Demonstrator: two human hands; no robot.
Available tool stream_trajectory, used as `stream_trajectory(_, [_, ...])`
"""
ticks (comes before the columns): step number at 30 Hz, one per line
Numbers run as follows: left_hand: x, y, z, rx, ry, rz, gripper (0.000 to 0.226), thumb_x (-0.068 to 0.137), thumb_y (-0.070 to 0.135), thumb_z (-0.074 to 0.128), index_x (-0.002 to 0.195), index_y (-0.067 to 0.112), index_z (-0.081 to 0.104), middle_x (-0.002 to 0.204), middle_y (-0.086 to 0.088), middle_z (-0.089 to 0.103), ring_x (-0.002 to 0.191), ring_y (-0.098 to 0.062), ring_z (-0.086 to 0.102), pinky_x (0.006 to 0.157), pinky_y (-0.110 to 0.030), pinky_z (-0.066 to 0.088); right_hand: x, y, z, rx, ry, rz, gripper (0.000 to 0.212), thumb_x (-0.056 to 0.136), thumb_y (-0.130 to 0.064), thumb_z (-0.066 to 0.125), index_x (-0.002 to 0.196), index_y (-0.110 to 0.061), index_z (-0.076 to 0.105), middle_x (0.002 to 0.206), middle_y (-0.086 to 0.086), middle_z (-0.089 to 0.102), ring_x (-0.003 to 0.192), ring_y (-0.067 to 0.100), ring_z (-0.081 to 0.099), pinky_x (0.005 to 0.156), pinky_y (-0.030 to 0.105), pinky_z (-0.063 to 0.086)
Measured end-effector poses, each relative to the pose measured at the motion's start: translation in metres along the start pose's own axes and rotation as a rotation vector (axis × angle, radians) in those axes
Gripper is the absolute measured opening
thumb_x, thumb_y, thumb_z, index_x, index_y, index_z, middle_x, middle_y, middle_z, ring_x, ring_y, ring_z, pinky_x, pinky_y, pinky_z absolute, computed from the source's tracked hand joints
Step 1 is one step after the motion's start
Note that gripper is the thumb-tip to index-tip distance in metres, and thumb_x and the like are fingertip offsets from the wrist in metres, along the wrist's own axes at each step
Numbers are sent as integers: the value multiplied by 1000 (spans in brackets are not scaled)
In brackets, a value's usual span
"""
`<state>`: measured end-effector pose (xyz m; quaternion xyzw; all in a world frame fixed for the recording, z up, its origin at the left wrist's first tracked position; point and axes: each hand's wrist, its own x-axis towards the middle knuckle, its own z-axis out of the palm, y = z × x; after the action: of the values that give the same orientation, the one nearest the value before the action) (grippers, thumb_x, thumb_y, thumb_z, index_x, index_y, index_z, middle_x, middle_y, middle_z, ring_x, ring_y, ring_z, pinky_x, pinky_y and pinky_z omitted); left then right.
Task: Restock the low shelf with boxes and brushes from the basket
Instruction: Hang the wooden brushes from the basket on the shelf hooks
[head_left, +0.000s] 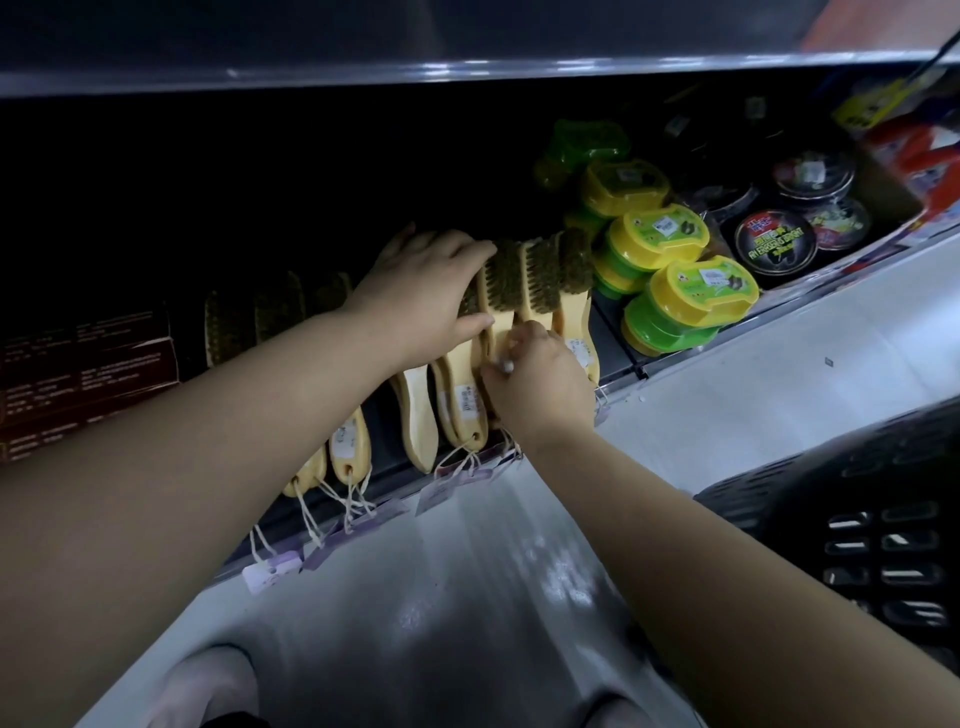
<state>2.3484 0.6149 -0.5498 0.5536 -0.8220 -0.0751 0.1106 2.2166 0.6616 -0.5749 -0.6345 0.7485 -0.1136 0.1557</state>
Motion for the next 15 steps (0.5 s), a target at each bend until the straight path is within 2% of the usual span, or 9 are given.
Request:
stream_trajectory(2, [-2, 1, 3, 20, -21, 10, 69, 88, 45, 54, 147, 23, 24, 151, 0, 29, 140, -21, 23, 115, -37, 9, 3, -1, -2, 54, -49, 36, 26, 83, -27, 59, 103, -11, 57, 98, 9, 63, 86, 28, 62, 65, 31, 48])
stream_trajectory(5, [-7, -1, 6, 20, -28, 28, 68, 88, 44, 55, 146, 23, 27, 150, 0, 31, 140, -20, 23, 117, -37, 5, 5, 0, -3, 193, -68, 78, 10, 81, -25, 60, 81, -17, 54, 88, 10, 65, 73, 25, 59, 58, 26, 41])
stream_trajectory(7, [-11, -2, 6, 7, -15, 36, 66, 88, 42, 56, 145, 23, 29, 149, 0, 32, 140, -20, 22, 117, -36, 3, 4, 1, -2, 239, -52, 80, 10, 81, -25, 61, 85, -16, 57, 91, 10, 64, 75, 25, 60, 60, 27, 44])
stream_trajectory(9, [-14, -4, 5, 6, -8, 45, 65, 88, 41, 57, 144, 23, 31, 149, 0, 32, 140, -20, 20, 117, -37, 1, 2, 1, 0, 249, -65, 73, 21, 82, -22, 61, 101, -13, 60, 101, 9, 62, 85, 24, 61, 71, 34, 53])
stream_trajectory(11, [-18, -4, 5, 1, 5, 55, 62, 87, 39, 58, 143, 22, 35, 149, -1, 33, 141, -20, 19, 117, -37, 1, 1, 2, 1, 210, -85, 67, 31, 83, -22, 61, 113, -12, 57, 109, 7, 57, 93, 25, 60, 79, 37, 53])
stream_trajectory(15, [-38, 3, 4, -28, 56, 110, 53, 86, 34, 61, 134, 16, 49, 140, -3, 46, 135, -23, 30, 112, -38, 13, 1, 7, -1, 227, 45, 54, 32, 84, -40, 60, 105, -16, 61, 105, 0, 54, 87, 20, 57, 74, 35, 50])
